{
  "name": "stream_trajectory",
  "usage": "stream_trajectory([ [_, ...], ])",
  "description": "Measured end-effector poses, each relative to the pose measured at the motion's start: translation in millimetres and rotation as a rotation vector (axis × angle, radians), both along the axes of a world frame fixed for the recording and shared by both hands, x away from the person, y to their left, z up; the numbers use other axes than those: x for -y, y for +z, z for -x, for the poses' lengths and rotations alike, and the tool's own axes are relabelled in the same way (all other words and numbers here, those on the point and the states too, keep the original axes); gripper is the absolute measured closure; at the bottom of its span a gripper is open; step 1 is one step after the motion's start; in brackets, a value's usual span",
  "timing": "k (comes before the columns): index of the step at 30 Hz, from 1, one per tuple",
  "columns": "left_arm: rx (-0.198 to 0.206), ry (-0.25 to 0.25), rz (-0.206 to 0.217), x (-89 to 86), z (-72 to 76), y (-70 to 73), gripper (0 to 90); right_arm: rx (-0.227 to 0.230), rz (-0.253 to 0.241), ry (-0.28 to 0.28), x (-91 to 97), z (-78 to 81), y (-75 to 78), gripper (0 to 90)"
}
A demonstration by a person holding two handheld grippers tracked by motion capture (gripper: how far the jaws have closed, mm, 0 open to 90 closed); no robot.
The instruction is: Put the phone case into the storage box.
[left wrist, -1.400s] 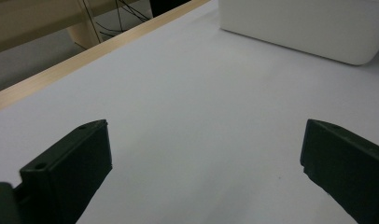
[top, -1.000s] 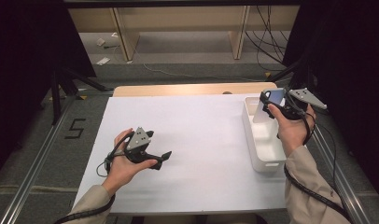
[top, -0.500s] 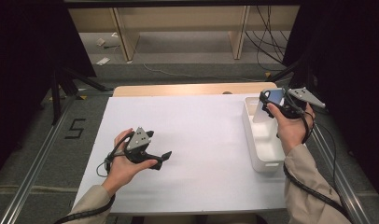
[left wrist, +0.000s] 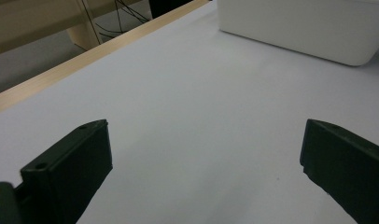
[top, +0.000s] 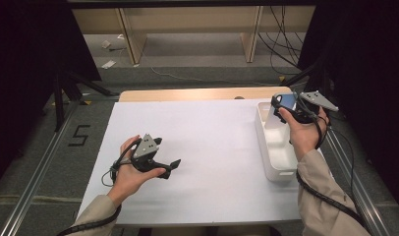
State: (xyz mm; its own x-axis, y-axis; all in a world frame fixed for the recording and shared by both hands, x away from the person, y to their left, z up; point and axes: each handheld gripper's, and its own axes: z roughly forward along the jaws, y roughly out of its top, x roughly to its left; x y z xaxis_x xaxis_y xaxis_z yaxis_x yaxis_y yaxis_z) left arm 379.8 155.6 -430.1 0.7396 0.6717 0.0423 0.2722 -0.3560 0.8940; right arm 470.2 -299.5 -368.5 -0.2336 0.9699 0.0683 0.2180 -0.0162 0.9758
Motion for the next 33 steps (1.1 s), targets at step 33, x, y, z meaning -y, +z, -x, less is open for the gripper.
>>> stream_trajectory([
  [33, 0.002, 0.001, 0.001, 0.1, -0.2, 0.3, 1.5, -0.041, 0.028, -0.011, -1.3, -17.8, -5.3, 18.2],
])
